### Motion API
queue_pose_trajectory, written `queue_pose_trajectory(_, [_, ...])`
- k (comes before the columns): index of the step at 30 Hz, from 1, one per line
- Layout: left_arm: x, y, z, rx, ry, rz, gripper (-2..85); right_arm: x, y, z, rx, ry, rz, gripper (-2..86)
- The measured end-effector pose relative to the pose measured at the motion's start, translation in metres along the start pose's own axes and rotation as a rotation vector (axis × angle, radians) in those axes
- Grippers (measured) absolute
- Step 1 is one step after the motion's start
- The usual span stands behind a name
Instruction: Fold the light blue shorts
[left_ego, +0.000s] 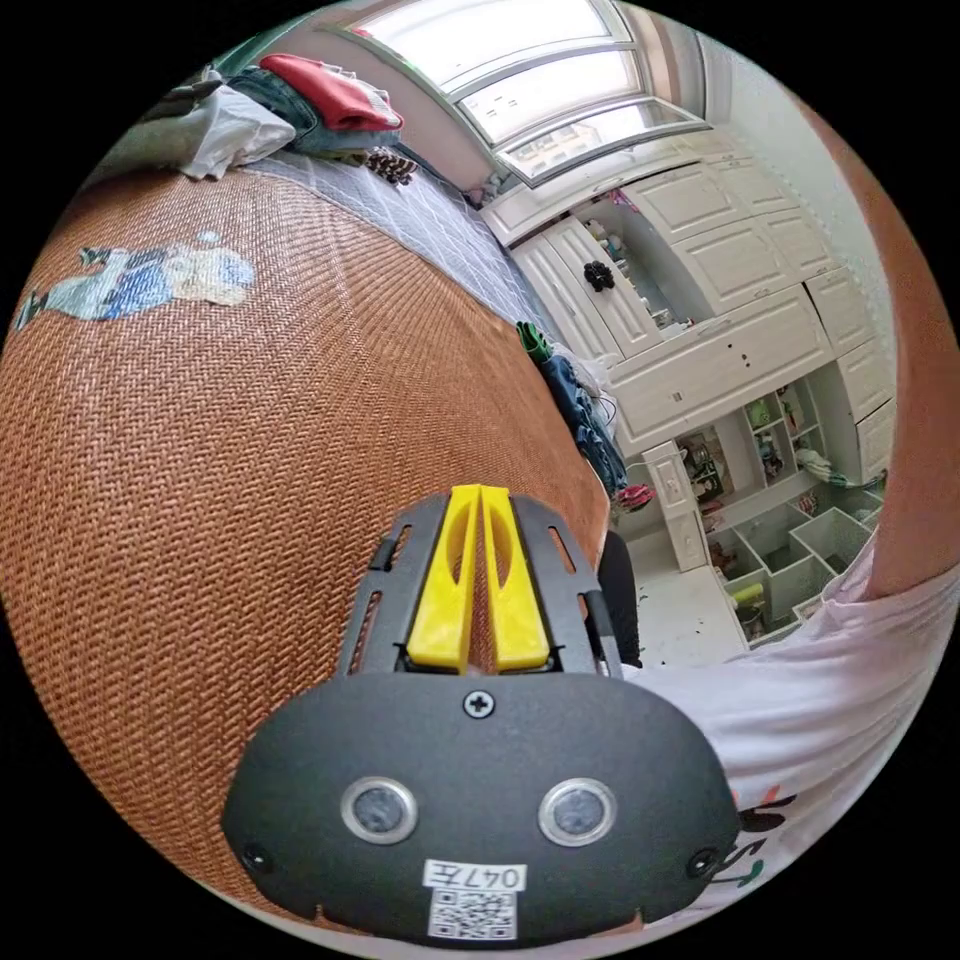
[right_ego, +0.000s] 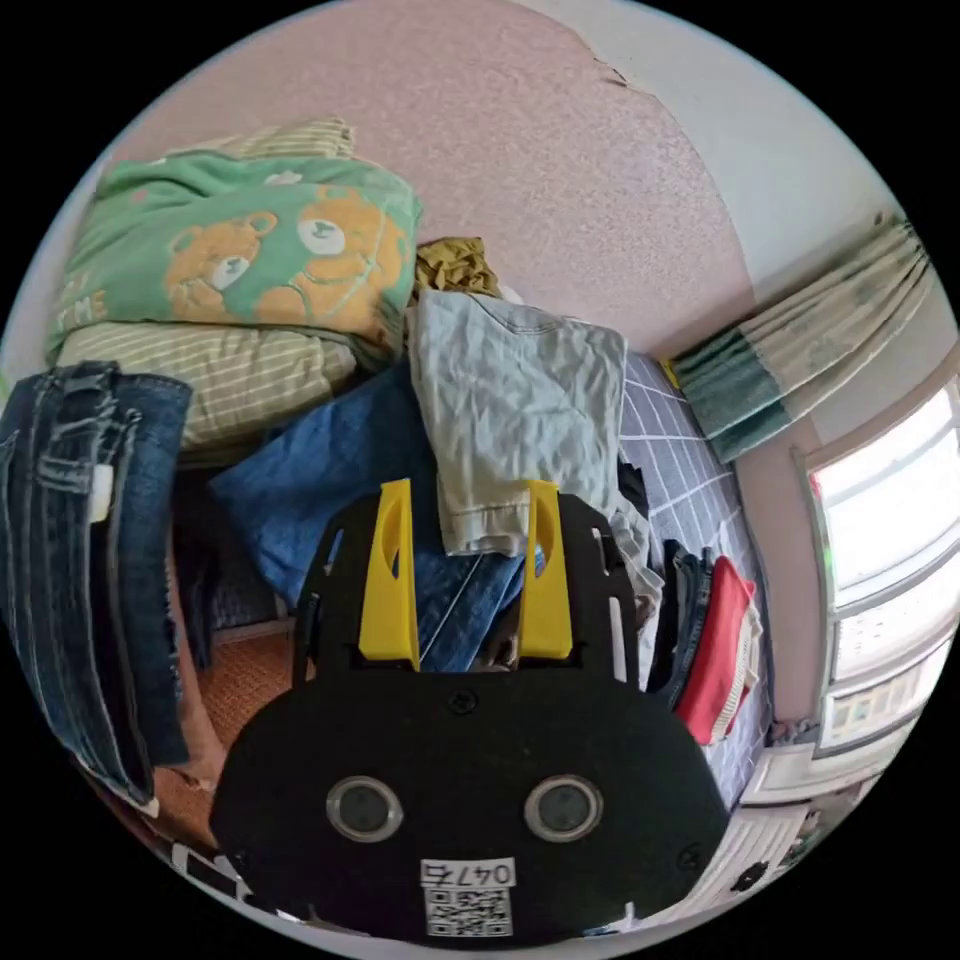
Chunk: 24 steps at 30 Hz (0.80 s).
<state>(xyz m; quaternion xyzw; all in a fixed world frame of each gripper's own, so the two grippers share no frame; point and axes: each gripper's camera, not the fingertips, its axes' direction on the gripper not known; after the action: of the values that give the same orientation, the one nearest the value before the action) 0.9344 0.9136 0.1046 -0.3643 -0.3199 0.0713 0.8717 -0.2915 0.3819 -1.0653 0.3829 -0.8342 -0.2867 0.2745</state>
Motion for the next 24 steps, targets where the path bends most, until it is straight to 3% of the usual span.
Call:
queue_pose_trajectory(6, [-0.017,0.004,0.013,-0.052,0.006,-0.01,-1.0,-0.028,-0.014,0.005,-0.059,0.261,-0.046,2.1])
queue_pose_trajectory(11, [-0.027,0.011,-0.001,-0.041,0.023,-0.019,-1.0,0.007,0.037,-0.095,0.082,0.1,0.071,1.1])
queue_pose_trajectory(14, [-0.039,0.019,-0.026,0.033,0.038,-0.068,-1.0,0.036,0.144,-0.188,0.226,0.008,0.143,1.2])
queue_pose_trajectory(18, [-0.056,0.044,-0.066,0.215,0.036,-0.218,-1.0,0.057,0.363,-0.308,0.325,-0.058,0.277,2.4])
queue_pose_trajectory(20, [-0.061,0.074,-0.095,0.382,-0.007,-0.331,-1.0,0.059,0.467,-0.344,0.304,-0.08,0.365,5.1])
queue_pose_trajectory(21, [-0.06,0.081,-0.101,0.415,-0.022,-0.348,-1.0,0.054,0.538,-0.36,0.264,-0.067,0.422,10.8])
queue_pose_trajectory(24, [-0.039,0.103,-0.125,0.481,-0.133,-0.362,-1.0,0.029,0.718,-0.373,0.023,0.052,0.62,15.5])
